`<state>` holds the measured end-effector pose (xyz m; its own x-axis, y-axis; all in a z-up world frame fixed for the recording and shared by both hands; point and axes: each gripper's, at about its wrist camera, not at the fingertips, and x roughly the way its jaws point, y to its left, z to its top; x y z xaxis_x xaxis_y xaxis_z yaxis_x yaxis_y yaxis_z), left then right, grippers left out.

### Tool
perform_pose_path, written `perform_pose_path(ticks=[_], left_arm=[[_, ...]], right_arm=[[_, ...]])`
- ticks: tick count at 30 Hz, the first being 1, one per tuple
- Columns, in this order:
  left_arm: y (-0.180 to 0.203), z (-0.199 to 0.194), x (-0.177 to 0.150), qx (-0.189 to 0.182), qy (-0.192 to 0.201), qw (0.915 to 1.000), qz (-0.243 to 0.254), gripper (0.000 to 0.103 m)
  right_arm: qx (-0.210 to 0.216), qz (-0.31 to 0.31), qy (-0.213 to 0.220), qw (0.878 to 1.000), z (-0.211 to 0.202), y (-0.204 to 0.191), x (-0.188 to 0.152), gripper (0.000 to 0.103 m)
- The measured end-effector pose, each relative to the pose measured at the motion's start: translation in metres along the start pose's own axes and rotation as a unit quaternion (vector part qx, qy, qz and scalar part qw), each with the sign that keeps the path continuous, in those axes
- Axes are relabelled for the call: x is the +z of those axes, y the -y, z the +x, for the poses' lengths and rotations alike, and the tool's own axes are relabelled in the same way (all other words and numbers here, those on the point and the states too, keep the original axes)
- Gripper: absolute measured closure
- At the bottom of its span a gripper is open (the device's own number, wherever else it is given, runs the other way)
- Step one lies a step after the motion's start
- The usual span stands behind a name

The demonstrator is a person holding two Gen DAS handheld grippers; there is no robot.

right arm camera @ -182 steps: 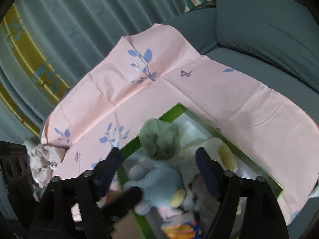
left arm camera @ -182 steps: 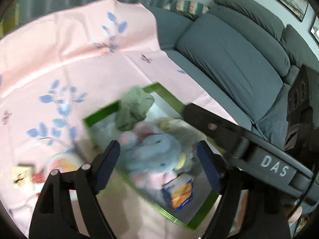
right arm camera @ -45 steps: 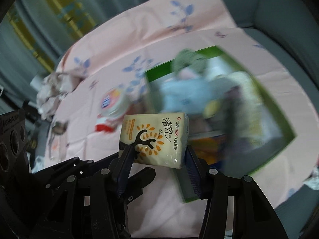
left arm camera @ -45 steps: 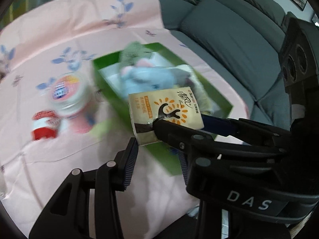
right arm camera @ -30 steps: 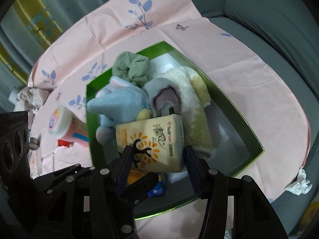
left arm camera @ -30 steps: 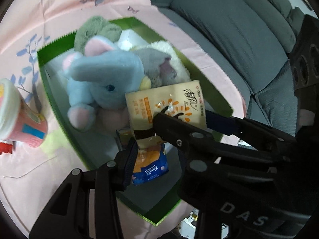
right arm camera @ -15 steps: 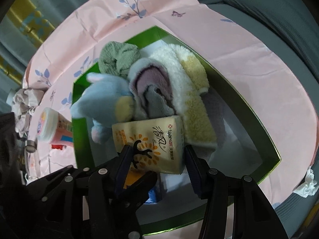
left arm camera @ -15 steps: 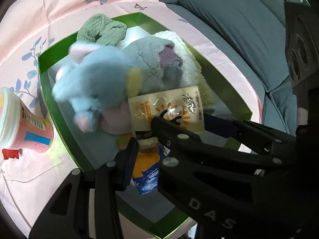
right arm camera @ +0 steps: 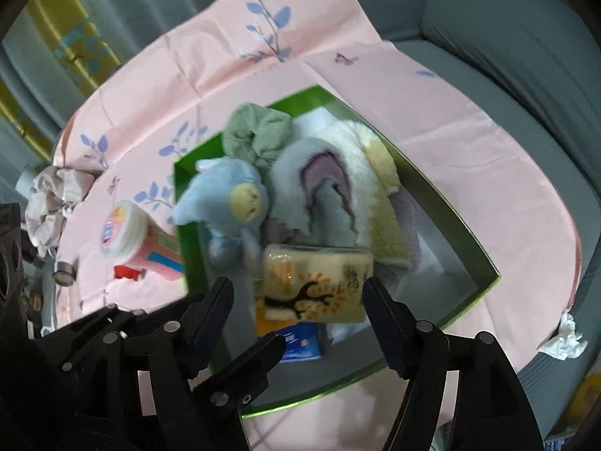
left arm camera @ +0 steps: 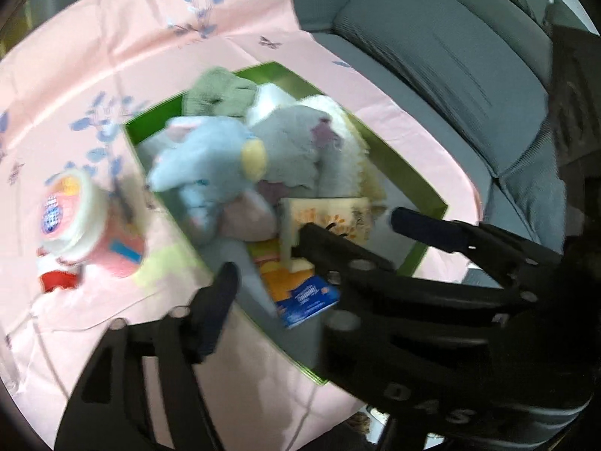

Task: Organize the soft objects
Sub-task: 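Move both tools back over the red-and-white sock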

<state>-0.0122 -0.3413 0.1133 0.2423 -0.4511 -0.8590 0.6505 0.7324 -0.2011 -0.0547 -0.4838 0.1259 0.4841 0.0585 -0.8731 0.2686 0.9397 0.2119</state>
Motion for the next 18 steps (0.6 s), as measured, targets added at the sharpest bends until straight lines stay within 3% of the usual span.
perform_pose_path(ticks=[5, 9, 13, 18], left_arm=[[-0.012, -0.026, -0.01, 0.003, 0.011, 0.9999, -0.011, 0.023], [-0.024, -0.054, -0.023, 0.031, 0.038, 0.9987, -0.016, 0.012], [-0.045, -0.071, -0.038, 0.021, 0.04, 0.9981, -0.042, 0.012], [-0.078, -0.09, -0.062, 0.042, 0.051, 0.9952, -0.071, 0.012]], right_arm=[[-0.002, -0.009, 0.012, 1.0, -0.016, -0.017, -0.003, 0.022], [0.002, -0.03, 0.017, 0.999, -0.027, -0.038, -0.009, 0.016], [-0.003, -0.049, 0.027, 0.998, -0.037, -0.06, -0.017, 0.014], [0.007, -0.074, 0.025, 0.997, -0.04, -0.088, -0.029, 0.014]])
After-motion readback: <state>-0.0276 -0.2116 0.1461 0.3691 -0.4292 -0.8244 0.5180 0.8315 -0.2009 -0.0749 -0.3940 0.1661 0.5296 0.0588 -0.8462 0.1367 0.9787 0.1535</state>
